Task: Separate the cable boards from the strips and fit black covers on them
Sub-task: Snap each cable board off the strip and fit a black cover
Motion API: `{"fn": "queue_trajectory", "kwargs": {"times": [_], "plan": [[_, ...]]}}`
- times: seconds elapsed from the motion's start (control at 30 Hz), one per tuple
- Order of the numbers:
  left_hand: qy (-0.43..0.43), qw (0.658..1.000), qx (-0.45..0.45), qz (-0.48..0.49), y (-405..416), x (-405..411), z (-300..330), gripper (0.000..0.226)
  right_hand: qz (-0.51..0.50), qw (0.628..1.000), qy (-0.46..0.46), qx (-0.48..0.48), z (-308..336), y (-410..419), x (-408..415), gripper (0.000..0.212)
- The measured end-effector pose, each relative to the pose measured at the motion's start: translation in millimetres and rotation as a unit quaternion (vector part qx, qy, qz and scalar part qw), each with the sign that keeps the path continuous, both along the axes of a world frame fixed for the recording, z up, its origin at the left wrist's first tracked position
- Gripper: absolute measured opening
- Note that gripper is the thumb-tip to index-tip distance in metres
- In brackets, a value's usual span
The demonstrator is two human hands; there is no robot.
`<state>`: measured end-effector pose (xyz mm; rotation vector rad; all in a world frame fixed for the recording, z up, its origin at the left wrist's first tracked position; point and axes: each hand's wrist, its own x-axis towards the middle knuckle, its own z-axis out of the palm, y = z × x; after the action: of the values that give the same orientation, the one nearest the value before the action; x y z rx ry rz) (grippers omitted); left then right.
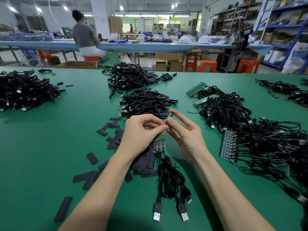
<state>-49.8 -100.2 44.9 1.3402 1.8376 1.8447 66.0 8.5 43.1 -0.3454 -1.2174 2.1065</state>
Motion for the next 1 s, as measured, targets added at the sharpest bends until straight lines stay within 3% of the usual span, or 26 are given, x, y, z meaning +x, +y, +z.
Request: {"fn": "queue_trajectory", "kwargs": {"times": [0.43,1.0], "plan": [[-0.015,1.000,0.007,-0.027,-0.6,6.4,0.3,0.009,-0.016,0.999,-0.031,0.007,3.1,4.6,3.4,0.018],[-0.014,1.000,-0.010,-0.016,-0.8,11.4,4.5,0.007,-0.018,0.999,-0.030,0.006,4.2,10.1,6.1,0.017]]}}
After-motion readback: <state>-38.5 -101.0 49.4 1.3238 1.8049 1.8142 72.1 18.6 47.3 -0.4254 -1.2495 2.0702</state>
